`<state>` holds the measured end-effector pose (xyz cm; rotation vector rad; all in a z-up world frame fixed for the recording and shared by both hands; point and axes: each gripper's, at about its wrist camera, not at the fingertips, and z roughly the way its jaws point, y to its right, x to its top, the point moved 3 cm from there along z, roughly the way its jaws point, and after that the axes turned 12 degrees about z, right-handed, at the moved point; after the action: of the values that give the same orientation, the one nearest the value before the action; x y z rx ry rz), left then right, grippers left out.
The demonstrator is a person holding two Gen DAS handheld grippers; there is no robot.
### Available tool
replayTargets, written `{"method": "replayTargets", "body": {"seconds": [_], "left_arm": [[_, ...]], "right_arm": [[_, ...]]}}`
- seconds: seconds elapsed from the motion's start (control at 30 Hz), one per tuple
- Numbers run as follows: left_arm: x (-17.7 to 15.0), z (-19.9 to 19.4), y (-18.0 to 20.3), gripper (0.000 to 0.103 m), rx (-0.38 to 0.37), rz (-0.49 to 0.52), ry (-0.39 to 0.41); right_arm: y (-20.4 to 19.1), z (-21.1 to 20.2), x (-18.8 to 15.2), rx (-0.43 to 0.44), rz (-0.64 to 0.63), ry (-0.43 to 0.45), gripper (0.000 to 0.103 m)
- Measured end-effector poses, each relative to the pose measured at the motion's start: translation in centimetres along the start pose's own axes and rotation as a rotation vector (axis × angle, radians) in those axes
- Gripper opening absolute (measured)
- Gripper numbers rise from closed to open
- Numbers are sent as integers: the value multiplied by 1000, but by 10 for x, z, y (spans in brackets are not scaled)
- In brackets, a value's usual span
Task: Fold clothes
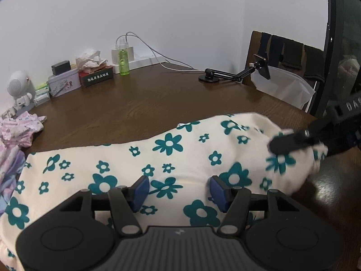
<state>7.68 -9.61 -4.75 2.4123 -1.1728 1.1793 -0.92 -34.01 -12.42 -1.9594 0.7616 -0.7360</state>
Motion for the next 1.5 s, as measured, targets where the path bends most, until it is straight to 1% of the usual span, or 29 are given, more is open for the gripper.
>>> {"method": "replayTargets", "body": {"seconds": [0.1,0.2,0.23,0.3,0.43,0.53,0.6,0.67,0.77,0.83,0.93,1.0,1.07,1.1,1.13,1.17,1.23,1.3,1.37,1.4,1.47,1.5], "left_arm": [[9,3,17,58,-49,6,-2],[21,8,38,59,-115,43,1],[25,8,41,59,-138,37,6],[27,1,37,59,-167,-4,36],[20,-20,9,58,-129,-109,81],[2,-21,-8,57,-132,-170,49],[-10,-22,-19,51,-135,-210,26],[-15,-27,-21,52,-157,-232,45],[-19,-40,-28,52,-171,-261,81],[-17,-50,-35,53,-162,-280,106],[-15,-64,-45,57,-147,-309,143],[-13,-74,-52,57,-137,-328,168],[-11,-83,-59,58,-127,-347,193],[-6,-85,-59,59,-124,-344,202],[-2,-85,-59,59,-120,-341,209],[3,-85,-58,60,-116,-338,217],[13,-85,-58,60,-109,-332,231],[22,-84,-57,60,-108,-326,243],[32,-82,-52,60,-116,-312,251],[37,-80,-49,59,-120,-298,254],[44,-74,-38,56,-132,-265,249],[47,-69,-33,53,-139,-250,239]], "right_arm": [[-10,-13,12,-16,-52,23,19],[-34,-28,24,-71,-166,44,19],[-43,-31,28,-90,-210,47,19],[-63,-24,23,-149,-335,20,19],[-102,-10,14,-270,-592,-42,19],[-125,8,1,-347,-779,-103,19],[-132,23,-12,-382,-880,-151,20],[-135,41,-27,-395,-934,-203,20],[-129,61,-44,-397,-952,-257,22],[-123,70,-51,-390,-945,-270,23],[-116,73,-55,-364,-914,-256,27],[-113,73,-55,-348,-888,-236,30],[-109,73,-54,-332,-860,-216,39],[-109,70,-55,-304,-847,-210,50],[-109,66,-55,-272,-833,-205,59],[-112,61,-56,-237,-829,-189,61],[-116,42,-57,-160,-831,-147,73],[-118,20,-56,-92,-825,-105,78],[-116,0,-52,-59,-810,-58,77],[-113,-7,-50,-57,-800,-38,75],[-103,-13,-43,-52,-765,-24,60],[-97,-13,-40,-47,-743,-26,47]]}}
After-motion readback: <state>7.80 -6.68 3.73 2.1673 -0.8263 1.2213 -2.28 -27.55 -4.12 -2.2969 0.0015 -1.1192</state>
